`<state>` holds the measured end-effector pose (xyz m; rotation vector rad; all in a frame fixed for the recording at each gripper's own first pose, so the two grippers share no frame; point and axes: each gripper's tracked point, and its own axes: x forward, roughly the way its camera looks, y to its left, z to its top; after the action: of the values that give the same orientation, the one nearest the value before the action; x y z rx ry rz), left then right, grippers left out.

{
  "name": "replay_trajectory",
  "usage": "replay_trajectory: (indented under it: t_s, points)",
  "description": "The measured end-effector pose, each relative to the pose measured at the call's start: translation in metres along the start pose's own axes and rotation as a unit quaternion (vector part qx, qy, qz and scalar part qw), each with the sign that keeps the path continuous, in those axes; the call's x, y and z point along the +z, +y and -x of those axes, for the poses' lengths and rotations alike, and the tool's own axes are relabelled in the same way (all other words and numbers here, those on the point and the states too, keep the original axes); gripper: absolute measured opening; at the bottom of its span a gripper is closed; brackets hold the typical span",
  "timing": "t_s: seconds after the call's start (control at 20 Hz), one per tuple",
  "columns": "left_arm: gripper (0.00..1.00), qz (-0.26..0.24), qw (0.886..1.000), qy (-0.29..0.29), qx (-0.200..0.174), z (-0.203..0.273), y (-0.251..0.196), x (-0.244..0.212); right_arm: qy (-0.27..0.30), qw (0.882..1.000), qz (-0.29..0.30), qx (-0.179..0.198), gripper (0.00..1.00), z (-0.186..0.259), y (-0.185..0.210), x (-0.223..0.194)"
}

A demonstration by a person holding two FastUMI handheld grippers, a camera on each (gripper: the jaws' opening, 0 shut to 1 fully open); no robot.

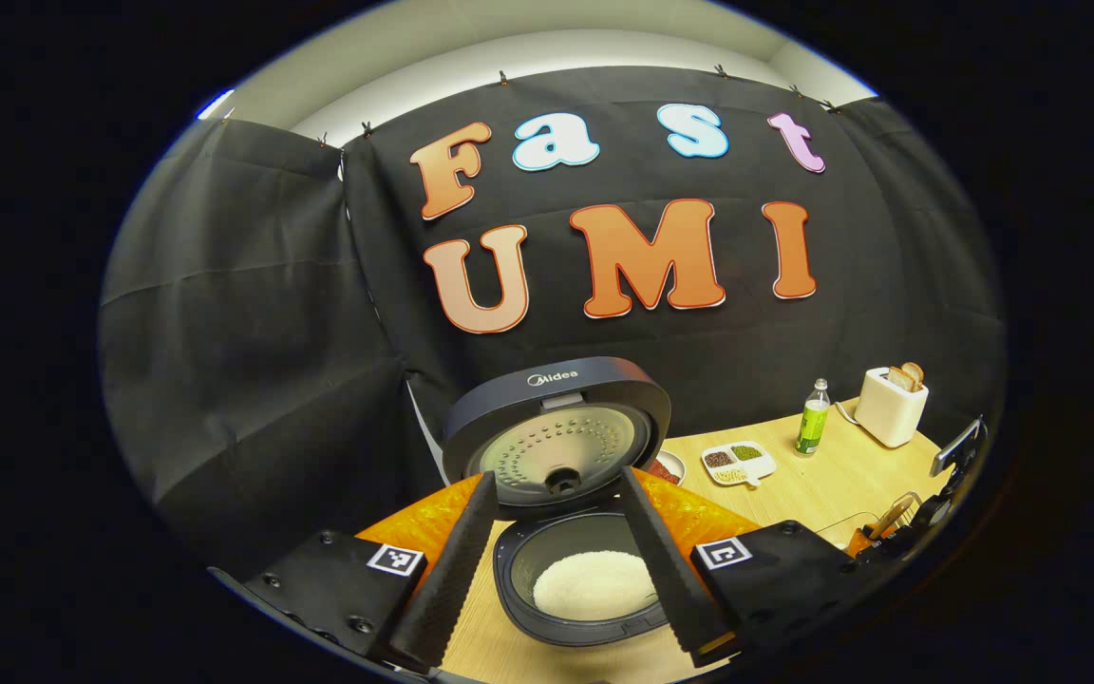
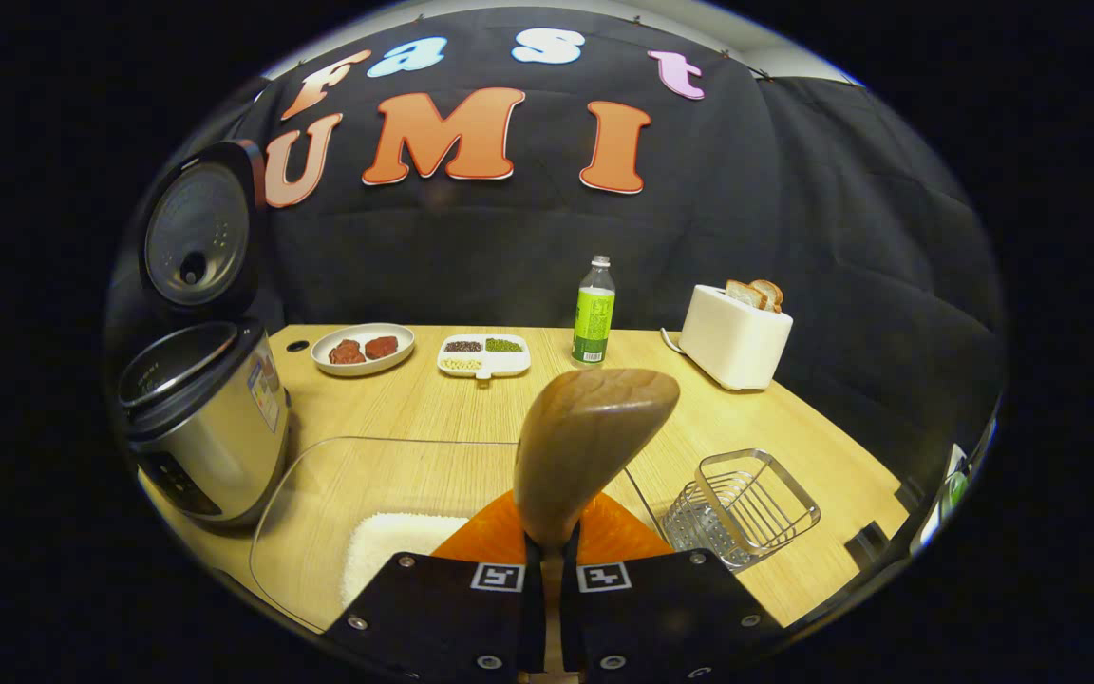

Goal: Close the left gripper, press the button to open the rice cooker; take a wooden spoon from the chopstick holder with the right hand, scoop a spoonful of rice and pour it into the rice cooker, then put the wooden spoon back into the chopstick holder.

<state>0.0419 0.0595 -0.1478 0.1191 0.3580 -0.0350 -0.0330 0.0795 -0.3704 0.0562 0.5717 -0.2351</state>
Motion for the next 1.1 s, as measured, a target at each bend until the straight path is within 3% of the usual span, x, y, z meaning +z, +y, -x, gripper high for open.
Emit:
replay_trajectory:
  t_s: [0.6,0.8,1.1]
  points:
    - [0.89,0.000,1.000,0.005,0.014,0.004,0.023,-0.011,0.029,0.995,-0.053,0.075,0.06,0.013,0.076,-0.004]
    - [0.89,0.000,1.000,0.011,0.019,0.004,0.034,-0.016,0.043,0.989,-0.113,0.089,0.05,0.012,0.083,-0.008]
    - [0.89,-0.003,1.000,0.014,0.020,0.001,0.043,-0.021,0.077,0.969,-0.201,0.118,0.05,0.011,0.086,-0.011]
